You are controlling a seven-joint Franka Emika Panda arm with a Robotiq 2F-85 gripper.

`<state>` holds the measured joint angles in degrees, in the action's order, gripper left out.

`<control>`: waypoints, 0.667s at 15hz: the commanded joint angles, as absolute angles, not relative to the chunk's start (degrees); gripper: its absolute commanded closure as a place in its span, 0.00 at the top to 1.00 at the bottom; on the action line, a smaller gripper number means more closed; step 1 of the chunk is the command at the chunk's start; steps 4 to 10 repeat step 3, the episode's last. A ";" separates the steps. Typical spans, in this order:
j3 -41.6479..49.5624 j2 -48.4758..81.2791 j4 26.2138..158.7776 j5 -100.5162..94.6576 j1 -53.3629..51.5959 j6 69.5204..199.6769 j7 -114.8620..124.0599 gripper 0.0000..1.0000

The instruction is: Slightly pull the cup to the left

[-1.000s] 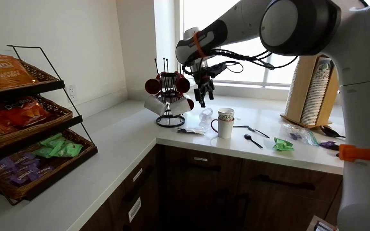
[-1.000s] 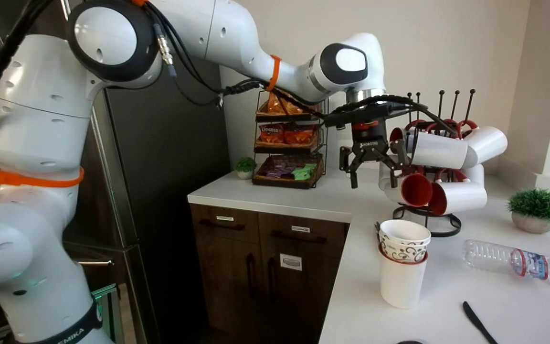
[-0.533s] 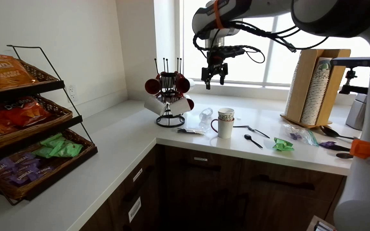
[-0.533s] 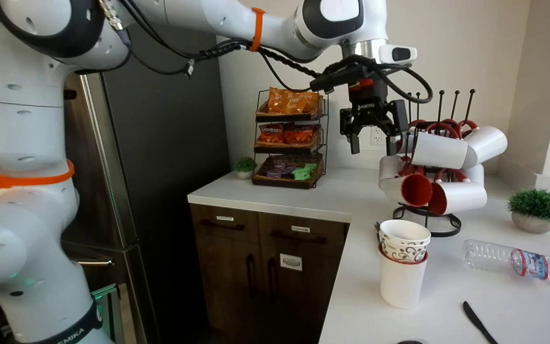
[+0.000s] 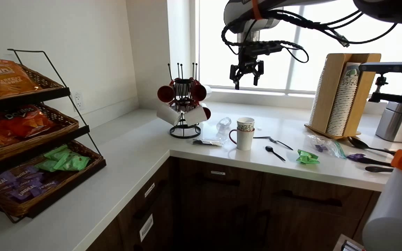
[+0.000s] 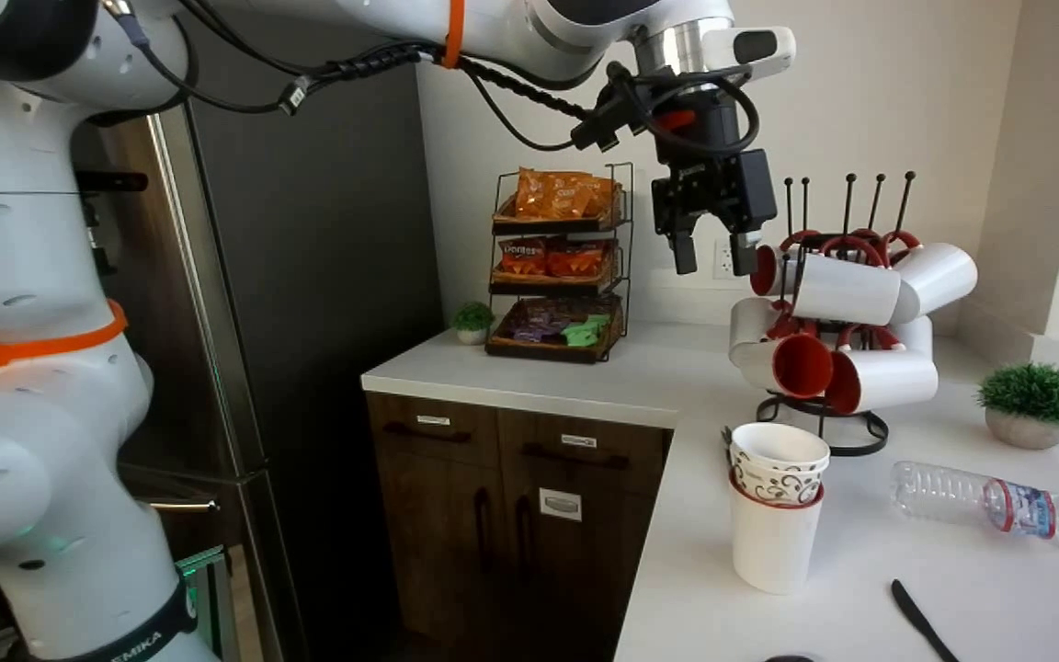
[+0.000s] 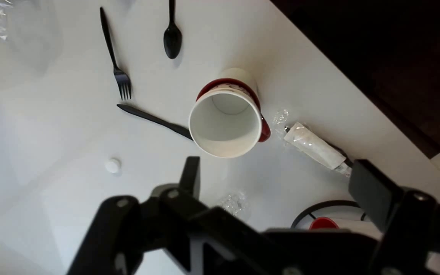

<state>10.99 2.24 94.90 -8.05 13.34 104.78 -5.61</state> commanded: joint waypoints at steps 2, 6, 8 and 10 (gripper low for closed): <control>11.39 2.39 94.77 -8.01 12.96 104.65 -5.61 1.00; 11.39 2.38 94.80 -8.01 12.95 104.67 -5.59 1.00; 11.39 2.38 94.80 -8.01 12.95 104.67 -5.59 1.00; 11.39 2.38 94.80 -8.01 12.95 104.67 -5.59 1.00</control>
